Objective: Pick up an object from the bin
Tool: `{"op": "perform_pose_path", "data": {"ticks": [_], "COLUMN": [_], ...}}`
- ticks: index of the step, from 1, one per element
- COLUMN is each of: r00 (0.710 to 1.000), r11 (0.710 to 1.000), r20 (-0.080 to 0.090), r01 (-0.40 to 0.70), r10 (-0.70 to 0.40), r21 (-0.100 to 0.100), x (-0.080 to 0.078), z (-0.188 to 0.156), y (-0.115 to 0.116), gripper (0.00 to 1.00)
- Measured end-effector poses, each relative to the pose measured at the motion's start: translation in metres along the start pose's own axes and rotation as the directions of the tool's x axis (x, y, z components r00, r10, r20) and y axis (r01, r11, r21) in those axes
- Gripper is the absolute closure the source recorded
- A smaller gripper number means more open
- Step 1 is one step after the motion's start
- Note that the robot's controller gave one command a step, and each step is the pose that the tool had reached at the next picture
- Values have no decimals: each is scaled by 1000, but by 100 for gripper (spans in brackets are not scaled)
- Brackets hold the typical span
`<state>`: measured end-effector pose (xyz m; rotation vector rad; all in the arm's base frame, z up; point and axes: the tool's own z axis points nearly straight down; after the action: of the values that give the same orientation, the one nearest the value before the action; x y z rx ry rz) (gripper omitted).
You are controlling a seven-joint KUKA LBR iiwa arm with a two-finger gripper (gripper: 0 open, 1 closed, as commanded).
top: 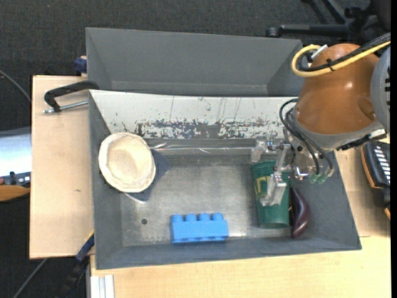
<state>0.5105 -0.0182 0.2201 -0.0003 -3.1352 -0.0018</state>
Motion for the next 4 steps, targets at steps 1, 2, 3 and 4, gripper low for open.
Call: {"op": "perform_pose_path", "data": {"ticks": [1, 2, 3, 4], "r00": [1000, 997, 998, 998], "r11": [1000, 997, 998, 998], "r20": [9, 11, 10, 14], "r01": [1, -79, -55, -55], "r10": [-1, 79, 55, 55], "r21": [0, -1, -1, -2], "x": [-2, -15, -17, -31], "z": [-5, 29, 76, 97], "y": [0, 14, 26, 13], "gripper": [0, 0, 0, 0]}}
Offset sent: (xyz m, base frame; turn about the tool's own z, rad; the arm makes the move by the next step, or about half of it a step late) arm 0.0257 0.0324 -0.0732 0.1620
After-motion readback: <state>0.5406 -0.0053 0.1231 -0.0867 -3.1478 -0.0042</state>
